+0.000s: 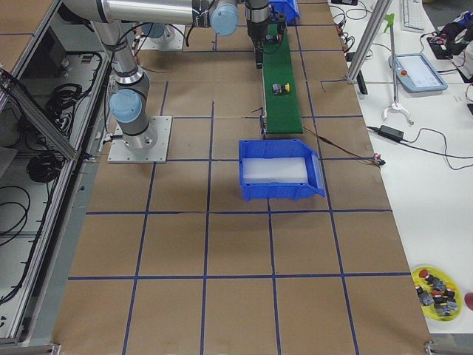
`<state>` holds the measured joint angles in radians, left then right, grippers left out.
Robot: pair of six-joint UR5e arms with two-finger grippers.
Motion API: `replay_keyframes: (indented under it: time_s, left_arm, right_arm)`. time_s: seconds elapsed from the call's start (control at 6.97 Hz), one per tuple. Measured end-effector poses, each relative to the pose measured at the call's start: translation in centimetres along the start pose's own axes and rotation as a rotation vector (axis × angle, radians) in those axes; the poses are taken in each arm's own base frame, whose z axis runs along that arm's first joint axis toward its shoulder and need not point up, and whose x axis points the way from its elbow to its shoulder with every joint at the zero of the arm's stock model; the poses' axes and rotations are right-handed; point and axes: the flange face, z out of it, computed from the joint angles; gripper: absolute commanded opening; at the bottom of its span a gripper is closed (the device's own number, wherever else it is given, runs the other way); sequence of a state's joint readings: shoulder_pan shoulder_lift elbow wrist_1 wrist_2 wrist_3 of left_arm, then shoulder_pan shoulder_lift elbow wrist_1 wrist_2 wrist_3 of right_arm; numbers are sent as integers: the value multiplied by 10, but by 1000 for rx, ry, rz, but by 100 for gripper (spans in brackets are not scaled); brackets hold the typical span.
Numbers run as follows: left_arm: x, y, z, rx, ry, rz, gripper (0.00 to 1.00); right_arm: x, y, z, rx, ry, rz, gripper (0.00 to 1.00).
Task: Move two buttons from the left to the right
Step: 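Release the red button with left gripper while right gripper grasps yellow button, then lift the yellow button and carry it to the far bin with right gripper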
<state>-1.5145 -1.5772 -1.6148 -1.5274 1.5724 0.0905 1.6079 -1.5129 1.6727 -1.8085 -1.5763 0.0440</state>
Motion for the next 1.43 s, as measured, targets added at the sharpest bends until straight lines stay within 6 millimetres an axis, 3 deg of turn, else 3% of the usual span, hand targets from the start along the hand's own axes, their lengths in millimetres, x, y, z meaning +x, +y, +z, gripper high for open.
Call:
replay_keyframes:
  time_s: [0.43,0.72,1.29,1.43]
  left_arm:
    - [1,-1,2,29,-5,-48,100]
    - [1,-3,2,30,-4,-59,100]
    - [1,-4,2,30,-2,-57,100]
    - [1,-4,2,30,-2,-57,100]
  right_arm:
    - [1,-49,55,85,-2,-1,100]
    - [-1,-72,97,78,-11,9,100]
    - [-1,-91,173,12,-11,6,97]
    - [1,-93,183,-3,-10,7,46]
